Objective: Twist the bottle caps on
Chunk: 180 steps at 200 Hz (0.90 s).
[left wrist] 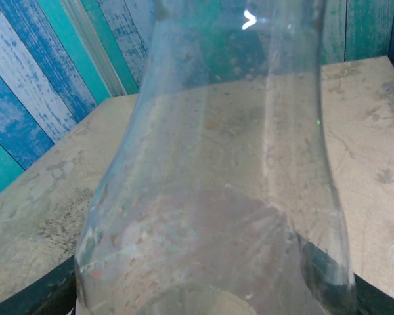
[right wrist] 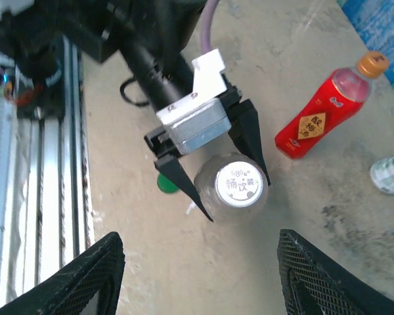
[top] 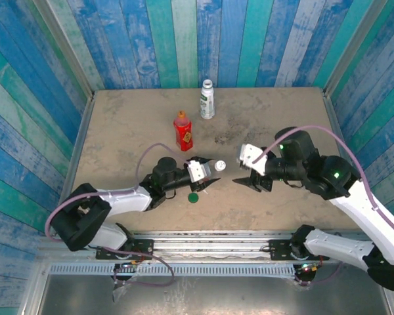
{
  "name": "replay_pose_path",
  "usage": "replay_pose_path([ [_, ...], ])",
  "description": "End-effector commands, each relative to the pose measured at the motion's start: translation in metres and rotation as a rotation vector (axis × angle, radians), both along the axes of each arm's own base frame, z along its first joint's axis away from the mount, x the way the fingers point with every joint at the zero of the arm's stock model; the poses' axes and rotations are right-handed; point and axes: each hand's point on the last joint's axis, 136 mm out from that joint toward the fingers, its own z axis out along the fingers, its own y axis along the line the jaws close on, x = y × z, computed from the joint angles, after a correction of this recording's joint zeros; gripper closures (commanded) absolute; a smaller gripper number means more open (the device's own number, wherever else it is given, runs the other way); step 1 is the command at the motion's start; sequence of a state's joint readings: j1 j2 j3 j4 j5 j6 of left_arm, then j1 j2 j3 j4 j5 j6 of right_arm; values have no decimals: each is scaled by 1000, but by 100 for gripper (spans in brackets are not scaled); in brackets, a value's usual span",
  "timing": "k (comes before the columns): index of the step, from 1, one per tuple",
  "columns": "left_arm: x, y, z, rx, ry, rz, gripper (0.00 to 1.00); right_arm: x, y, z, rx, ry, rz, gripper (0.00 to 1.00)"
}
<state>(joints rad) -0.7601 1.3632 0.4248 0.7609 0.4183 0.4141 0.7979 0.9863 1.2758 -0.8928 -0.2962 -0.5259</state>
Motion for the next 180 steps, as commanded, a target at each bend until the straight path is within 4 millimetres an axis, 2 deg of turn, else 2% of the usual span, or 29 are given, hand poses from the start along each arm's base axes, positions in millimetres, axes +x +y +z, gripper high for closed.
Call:
replay_pose_path([
  [1, -5, 6, 9, 52, -107, 15, 32, 6, -9, -13, -216, -174, 72, 36],
  [23, -9, 7, 8, 65, -123, 9, 32, 8, 2, -23, -326, -242, 117, 36],
  [26, -10, 8, 16, 48, -141, 11, 31, 10, 3, -25, -340, -251, 119, 36],
  [50, -14, 9, 20, 46, -157, 2, 31, 18, 14, -32, -406, -279, 136, 37],
  [84, -17, 9, 15, 66, -165, -9, 31, 21, 28, -35, -416, -273, 169, 43],
  [110, -16, 9, 14, 73, -149, -10, 31, 19, 36, -38, -398, -239, 187, 55],
  [129, -16, 9, 14, 73, -143, -8, 31, 16, 39, -43, -396, -217, 204, 59],
  [180, -15, 9, 14, 71, -131, -1, 30, 18, 40, -49, -412, -208, 204, 59],
])
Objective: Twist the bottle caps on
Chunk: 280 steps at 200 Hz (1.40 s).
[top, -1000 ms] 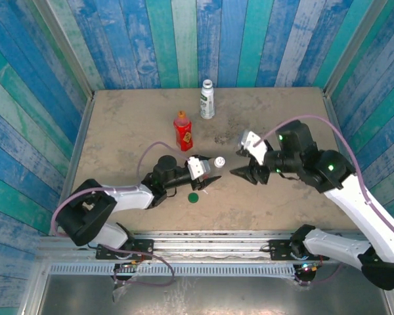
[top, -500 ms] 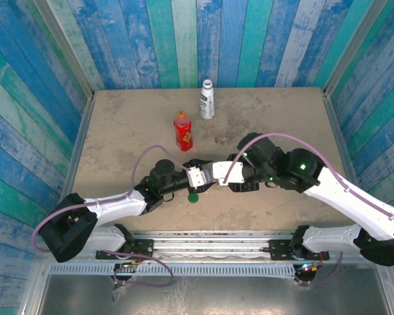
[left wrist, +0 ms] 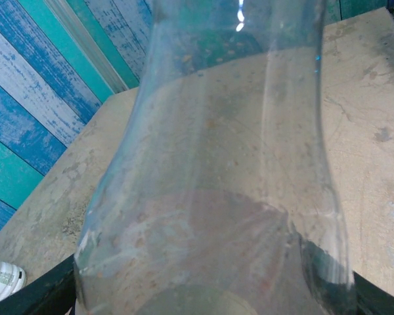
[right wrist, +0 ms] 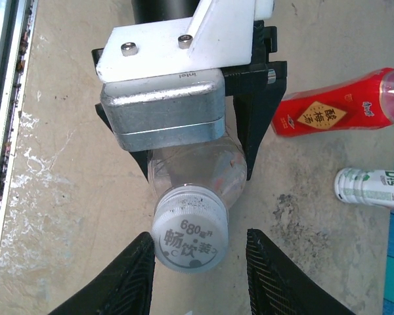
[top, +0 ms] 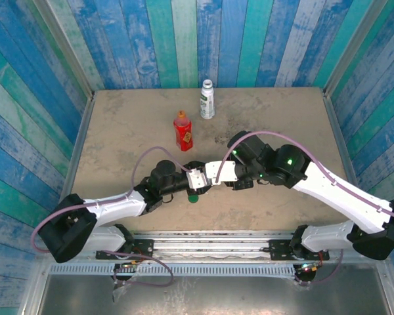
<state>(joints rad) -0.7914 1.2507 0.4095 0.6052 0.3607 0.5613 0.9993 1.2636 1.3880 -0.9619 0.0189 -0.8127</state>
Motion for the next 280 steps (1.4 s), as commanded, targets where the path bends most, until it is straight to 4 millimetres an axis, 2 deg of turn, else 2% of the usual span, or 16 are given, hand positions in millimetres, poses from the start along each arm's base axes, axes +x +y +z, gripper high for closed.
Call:
replay_pose_path([
  [1, -2, 0, 17, -34, -31, -1, 30, -3, 2, 1, 0, 7, 16, 59],
  [64, 0, 1, 17, -40, -21, 13, 30, -10, 2, -7, -8, 49, 29, 62],
  [154, 1, 2, 17, -43, -22, 21, 30, -8, 1, -17, -57, 57, 38, 64],
  [171, 1, 2, 16, -42, -21, 22, 30, -8, 1, -18, -62, 60, 36, 68],
  [188, 2, 2, 16, -44, -24, 27, 30, -6, 2, -18, -62, 60, 17, 83],
  [198, 3, 3, 17, -50, -26, 32, 30, -3, 2, -17, -58, 66, -12, 84],
  [220, 10, 3, 27, -90, -35, 70, 30, 1, 1, -16, -30, 96, -119, 84],
  [232, 16, 2, 34, -115, -48, 95, 30, 11, 1, -14, 25, 106, -233, 84],
  [250, 22, 1, 47, -150, -72, 114, 30, 30, 1, -7, 168, 145, -486, 84],
  [254, 24, -2, 40, -137, -61, 114, 30, 34, 0, -7, 203, 161, -554, 85],
  [266, 27, -4, 41, -141, -64, 115, 30, 41, 2, -8, 318, 240, -746, 86],
  [280, 30, -6, 40, -135, -68, 117, 30, 43, 4, -13, 435, 370, -947, 93],
])
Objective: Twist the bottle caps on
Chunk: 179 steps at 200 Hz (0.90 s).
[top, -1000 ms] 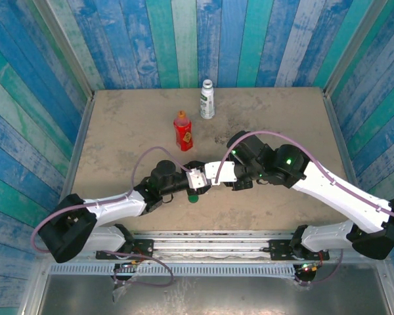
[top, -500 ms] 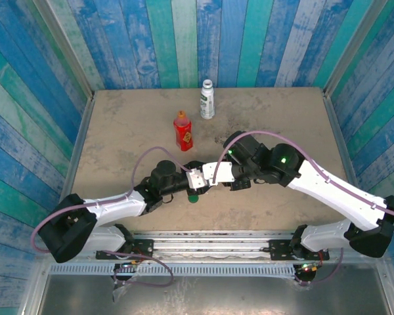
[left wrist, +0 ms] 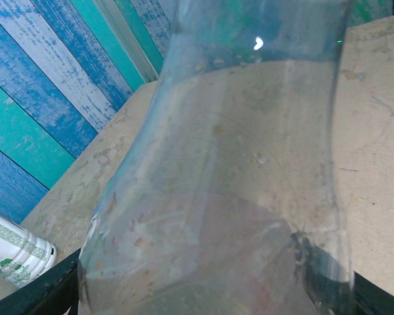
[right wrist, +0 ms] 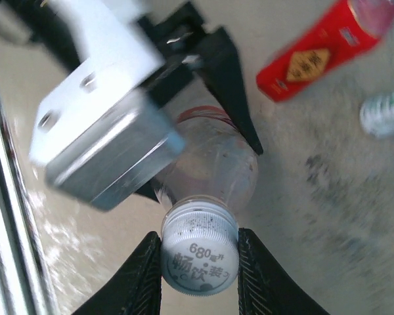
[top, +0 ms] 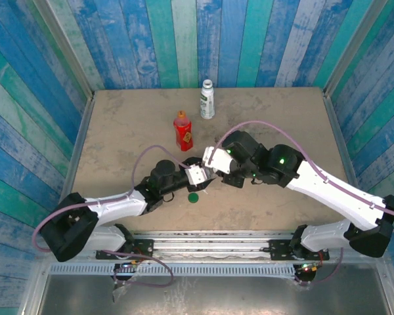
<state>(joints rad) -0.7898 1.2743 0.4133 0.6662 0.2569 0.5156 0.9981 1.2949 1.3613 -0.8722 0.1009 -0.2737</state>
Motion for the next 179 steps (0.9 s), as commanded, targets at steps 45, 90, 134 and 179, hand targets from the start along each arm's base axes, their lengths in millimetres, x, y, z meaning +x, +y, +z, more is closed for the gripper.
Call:
replay_pose_path([
  [45, 9, -9, 23, -57, -59, 8, 29, 14, 2, -5, 290, 253, -521, 72],
  [90, 1, 0, 11, -23, -58, 10, 28, -2, -21, 28, 42, -133, 29, 43],
  [134, -11, 0, 14, -18, -72, -44, 29, -30, -24, 33, -113, -274, 436, 44],
  [179, -14, -1, 10, -1, -69, -67, 30, -24, -19, 16, -286, -272, 560, 45],
])
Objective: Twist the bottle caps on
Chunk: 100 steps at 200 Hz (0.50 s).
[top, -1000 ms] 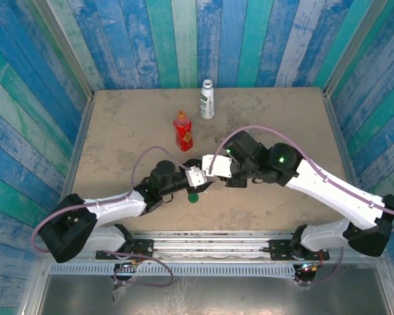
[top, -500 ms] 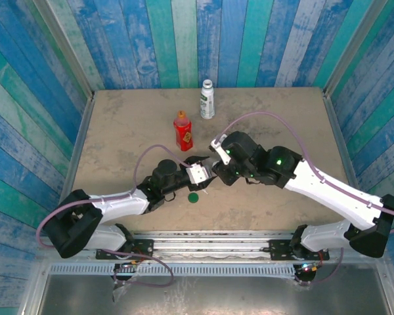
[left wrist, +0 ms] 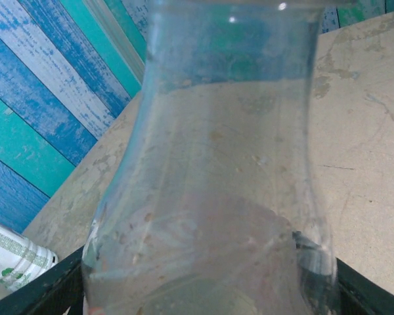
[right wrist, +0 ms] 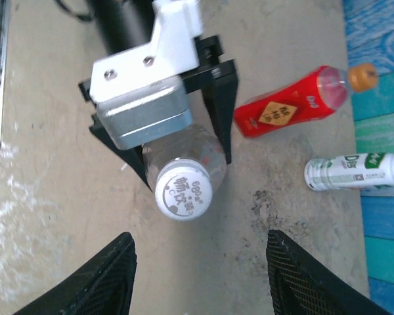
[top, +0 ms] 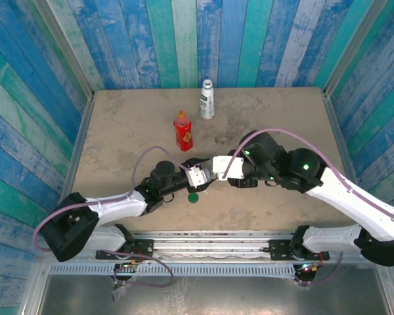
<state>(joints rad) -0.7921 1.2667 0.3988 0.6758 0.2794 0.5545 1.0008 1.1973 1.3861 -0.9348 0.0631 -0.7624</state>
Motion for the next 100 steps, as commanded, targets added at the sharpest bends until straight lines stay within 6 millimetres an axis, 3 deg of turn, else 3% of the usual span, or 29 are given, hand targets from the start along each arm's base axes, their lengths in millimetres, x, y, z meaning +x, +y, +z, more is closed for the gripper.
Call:
replay_pose_path([
  [1, -8, -1, 11, -14, -36, -36, 30, -5, -2, -15, -160, -39, 148, 46],
  [53, -9, 0, 7, 1, -36, -41, 30, 0, 11, -33, -218, -10, 184, 55],
  [100, -9, 1, 7, 2, -40, -36, 30, -1, 13, -36, -218, 15, 172, 74],
])
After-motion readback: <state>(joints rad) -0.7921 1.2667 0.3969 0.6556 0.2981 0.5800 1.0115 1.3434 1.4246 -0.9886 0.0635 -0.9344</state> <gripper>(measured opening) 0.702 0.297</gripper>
